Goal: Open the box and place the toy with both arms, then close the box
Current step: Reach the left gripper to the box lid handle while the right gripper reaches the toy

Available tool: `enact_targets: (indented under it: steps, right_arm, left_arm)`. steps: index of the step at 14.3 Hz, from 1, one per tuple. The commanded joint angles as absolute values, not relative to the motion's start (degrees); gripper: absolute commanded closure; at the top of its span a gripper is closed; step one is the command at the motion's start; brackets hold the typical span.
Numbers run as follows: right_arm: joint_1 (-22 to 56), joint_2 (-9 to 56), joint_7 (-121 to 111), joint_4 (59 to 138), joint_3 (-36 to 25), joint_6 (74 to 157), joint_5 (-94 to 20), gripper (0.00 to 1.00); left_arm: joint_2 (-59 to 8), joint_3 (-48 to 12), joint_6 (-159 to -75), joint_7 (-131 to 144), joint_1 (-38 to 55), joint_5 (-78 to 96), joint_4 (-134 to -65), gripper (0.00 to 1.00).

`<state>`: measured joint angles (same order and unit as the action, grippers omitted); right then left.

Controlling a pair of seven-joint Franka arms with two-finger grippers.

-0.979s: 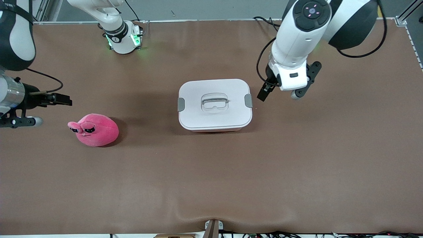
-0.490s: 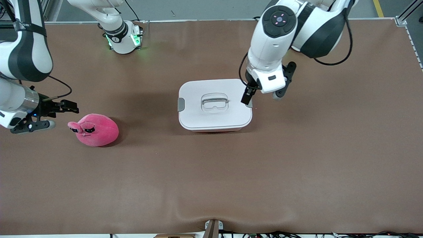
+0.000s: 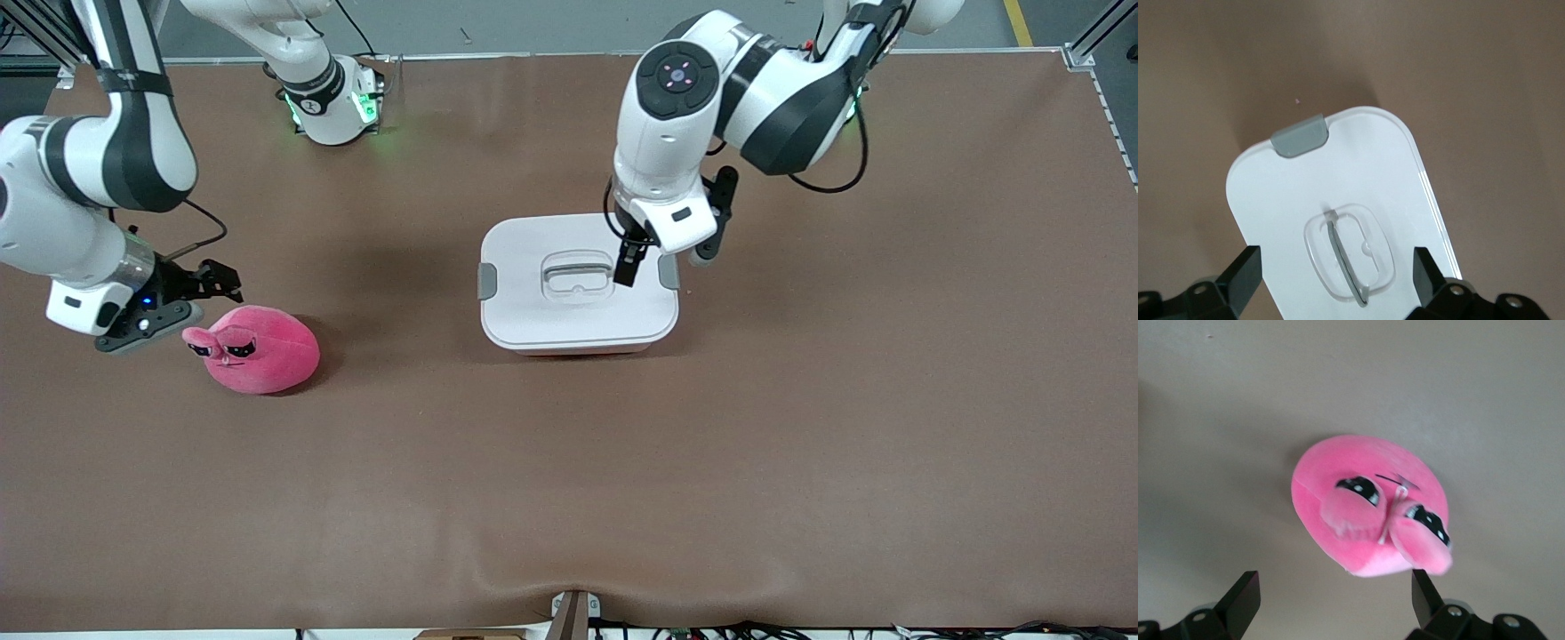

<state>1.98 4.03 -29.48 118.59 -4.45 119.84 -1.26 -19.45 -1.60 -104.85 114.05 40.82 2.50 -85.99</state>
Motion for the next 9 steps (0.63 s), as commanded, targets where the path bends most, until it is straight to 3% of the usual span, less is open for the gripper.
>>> enact_targets:
  steps: [1,9]
  right_arm:
    - [3.1,2.3,-30.2,121.6,-4.5,123.4,-0.5,0.00]
    - [3.2,5.7,-30.2,121.6,-4.5,128.0,1.6,0.00]
  left_arm:
    - [-22.0,-1.1,-107.5,118.7,41.7,3.8,-84.6,0.00]
    - [-27.4,-1.4,-113.5,131.1,46.4,3.3,-84.6,0.00]
